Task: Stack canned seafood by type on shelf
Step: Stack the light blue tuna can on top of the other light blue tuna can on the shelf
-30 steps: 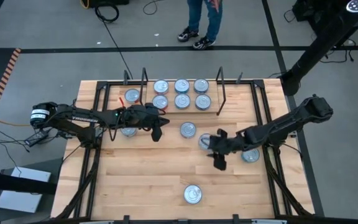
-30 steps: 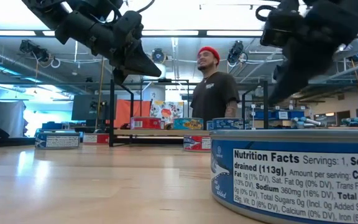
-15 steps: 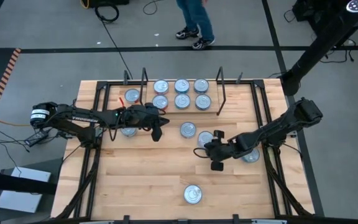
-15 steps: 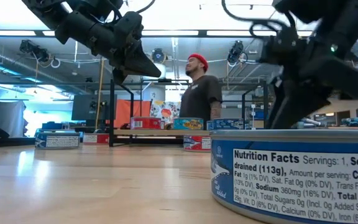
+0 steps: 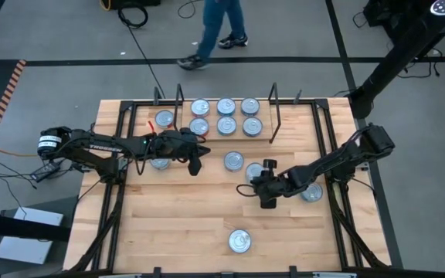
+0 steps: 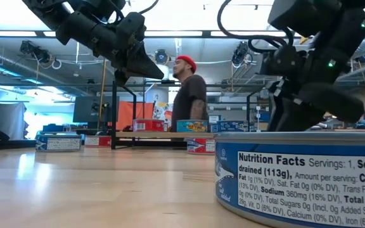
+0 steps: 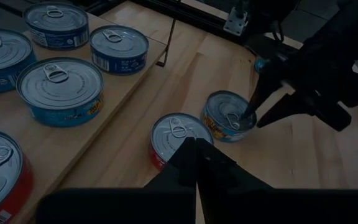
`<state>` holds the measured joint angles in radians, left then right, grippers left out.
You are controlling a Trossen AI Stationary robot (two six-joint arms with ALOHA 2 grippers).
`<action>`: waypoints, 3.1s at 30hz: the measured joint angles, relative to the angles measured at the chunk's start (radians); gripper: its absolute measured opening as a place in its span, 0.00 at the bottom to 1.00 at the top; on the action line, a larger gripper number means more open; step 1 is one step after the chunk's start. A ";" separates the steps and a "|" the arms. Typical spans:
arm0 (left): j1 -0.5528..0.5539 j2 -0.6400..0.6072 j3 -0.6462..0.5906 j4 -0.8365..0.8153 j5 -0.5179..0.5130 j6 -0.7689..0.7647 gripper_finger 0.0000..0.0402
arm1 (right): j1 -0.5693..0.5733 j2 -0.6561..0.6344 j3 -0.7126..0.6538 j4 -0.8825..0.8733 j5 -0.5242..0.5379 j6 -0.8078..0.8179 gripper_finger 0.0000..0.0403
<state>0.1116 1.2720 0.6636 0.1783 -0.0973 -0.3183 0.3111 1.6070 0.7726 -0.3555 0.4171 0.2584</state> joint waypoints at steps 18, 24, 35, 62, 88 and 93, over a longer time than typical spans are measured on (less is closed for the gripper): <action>0.000 0.000 0.000 -0.020 0.000 -0.004 0.01 | -0.033 -0.044 0.045 -0.022 -0.196 0.061 0.01; 0.000 0.000 0.000 -0.020 0.000 -0.004 0.01 | -0.091 -0.049 0.070 0.032 -0.419 0.121 0.01; 0.000 0.000 0.000 -0.021 0.000 -0.004 0.01 | -0.158 -0.050 0.072 0.248 -0.784 0.322 0.01; 0.000 0.000 0.000 -0.021 0.001 -0.008 0.01 | -0.256 -0.043 0.103 0.217 -0.829 0.529 0.21; 0.000 0.000 0.000 -0.043 0.093 0.055 0.01 | 0.012 -0.045 0.408 -0.167 -0.358 0.691 0.62; 0.000 0.000 0.000 -0.044 0.093 0.084 0.01 | 0.059 -0.039 0.408 -0.217 -0.237 0.603 0.68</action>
<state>0.1112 1.2720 0.6636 0.1345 -0.0040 -0.2348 0.3697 1.5680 1.1809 -0.5728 0.1797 0.8610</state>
